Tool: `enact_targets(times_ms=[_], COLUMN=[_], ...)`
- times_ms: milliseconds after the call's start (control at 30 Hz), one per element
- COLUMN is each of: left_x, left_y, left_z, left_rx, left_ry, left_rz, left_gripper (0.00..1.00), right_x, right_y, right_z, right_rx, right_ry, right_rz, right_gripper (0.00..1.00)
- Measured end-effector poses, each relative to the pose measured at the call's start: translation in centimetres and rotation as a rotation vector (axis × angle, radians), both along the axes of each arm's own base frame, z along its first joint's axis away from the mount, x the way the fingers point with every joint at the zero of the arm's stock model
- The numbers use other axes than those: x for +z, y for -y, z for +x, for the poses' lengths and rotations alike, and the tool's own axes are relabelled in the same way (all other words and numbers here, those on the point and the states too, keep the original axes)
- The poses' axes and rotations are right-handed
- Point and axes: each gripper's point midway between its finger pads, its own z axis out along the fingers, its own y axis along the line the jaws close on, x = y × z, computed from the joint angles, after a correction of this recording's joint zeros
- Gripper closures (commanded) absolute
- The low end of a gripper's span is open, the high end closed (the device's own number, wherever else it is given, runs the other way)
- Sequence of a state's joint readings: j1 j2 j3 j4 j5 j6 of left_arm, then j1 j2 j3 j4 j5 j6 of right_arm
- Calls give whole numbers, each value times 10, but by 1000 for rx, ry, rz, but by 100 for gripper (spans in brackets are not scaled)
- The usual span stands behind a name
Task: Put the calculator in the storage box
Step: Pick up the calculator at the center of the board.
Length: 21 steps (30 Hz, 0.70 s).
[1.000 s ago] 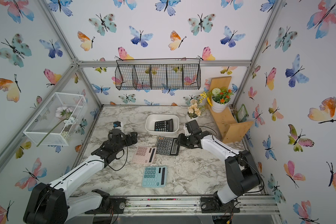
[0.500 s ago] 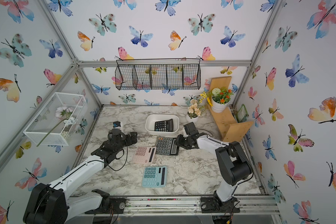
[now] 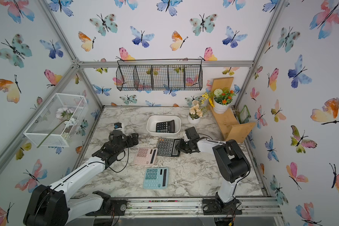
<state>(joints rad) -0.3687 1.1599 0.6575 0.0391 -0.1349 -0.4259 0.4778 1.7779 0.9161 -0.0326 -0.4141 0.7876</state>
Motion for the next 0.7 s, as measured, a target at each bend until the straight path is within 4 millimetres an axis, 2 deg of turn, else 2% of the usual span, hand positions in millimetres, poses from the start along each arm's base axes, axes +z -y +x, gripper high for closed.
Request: enact_targets(times_ms=[100,167,367,567,700], left_x=[0,0,0,0,0], left_y=[0,0,0,0,0], left_z=[0,0,0,0,0], left_rx=[0,0,0,0,0], left_ry=[0,0,0,0,0], left_rz=[0,0,0,0,0], left_gripper=[5,5,5,5,5], right_x=[22,39,50,93,116], right_y=[-10,-12,6,33,36], right_z=[4,5,-17,-33,-31], right_rx=[31,45,65,90,105], right_ry=[44,87,69,120,149], right_rz=[75,88,-11,-134,-159], right_gripper=[98,97,97,98,97])
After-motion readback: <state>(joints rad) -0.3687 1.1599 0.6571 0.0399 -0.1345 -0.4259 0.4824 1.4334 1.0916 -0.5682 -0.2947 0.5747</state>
